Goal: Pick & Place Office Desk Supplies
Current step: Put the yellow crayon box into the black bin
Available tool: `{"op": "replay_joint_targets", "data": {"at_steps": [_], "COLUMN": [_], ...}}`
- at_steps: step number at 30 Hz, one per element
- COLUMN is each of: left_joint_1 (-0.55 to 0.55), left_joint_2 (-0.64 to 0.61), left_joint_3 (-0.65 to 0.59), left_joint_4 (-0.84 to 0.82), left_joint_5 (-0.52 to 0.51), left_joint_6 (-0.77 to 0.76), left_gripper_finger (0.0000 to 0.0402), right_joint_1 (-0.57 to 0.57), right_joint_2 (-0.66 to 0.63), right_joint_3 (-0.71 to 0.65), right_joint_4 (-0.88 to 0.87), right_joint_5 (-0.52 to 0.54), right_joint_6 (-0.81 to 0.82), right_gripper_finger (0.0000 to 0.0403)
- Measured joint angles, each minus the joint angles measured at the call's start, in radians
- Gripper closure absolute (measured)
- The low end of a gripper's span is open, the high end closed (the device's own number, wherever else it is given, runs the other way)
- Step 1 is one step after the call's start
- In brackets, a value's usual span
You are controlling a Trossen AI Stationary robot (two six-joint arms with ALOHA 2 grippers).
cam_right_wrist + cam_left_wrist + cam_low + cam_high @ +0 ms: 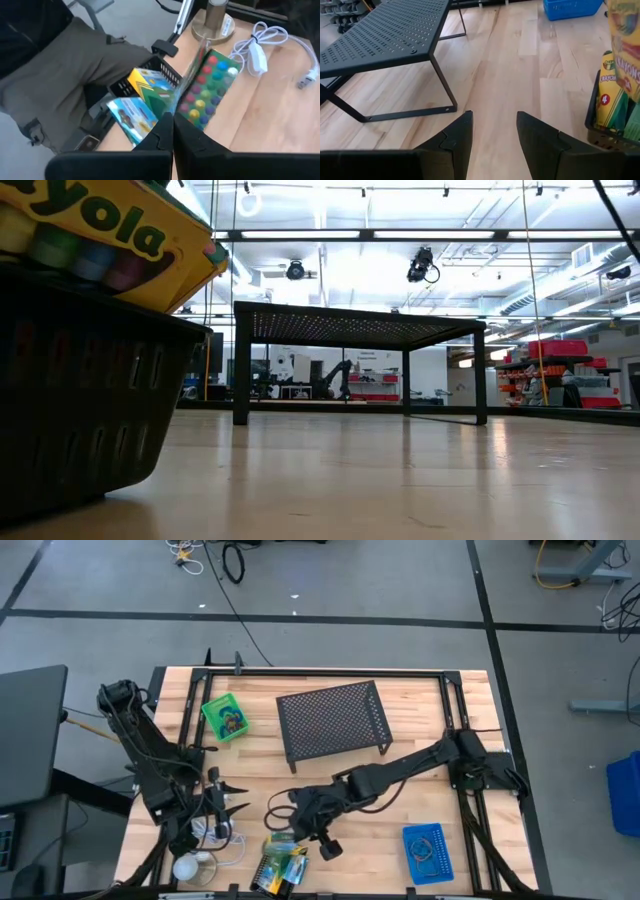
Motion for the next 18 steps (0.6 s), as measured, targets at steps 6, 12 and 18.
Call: {"op": "replay_joint_targets", "data": {"at_steps": [6,12,18], "left_joint_1": [0.000,0.000,0.001], "left_joint_2": [-0.002,-0.005,-0.005], "left_joint_3": [0.000,0.000,0.000], "left_joint_4": [-0.020,-0.035,-0.029], "left_joint_5": [0.003,0.002,-0.039], "left_joint_6": [-0.024,-0.045,-0.045], "left_gripper_finger": [0.0240,0.0240,0.0240], "right_joint_1": [-0.028,-0.040,-0.031], "right_joint_2": [0.004,0.004,0.019], "right_joint_3": [0.002,0.002,0.002], "right_joint_4": [0.016,0.016,0.066], "right_joint_5": [-0.055,-0.099,-0.103], "right_joint_6": [-0.086,-0.155,-0.223], "right_gripper_finger": [0.0403,0.0403,0.0403]}}
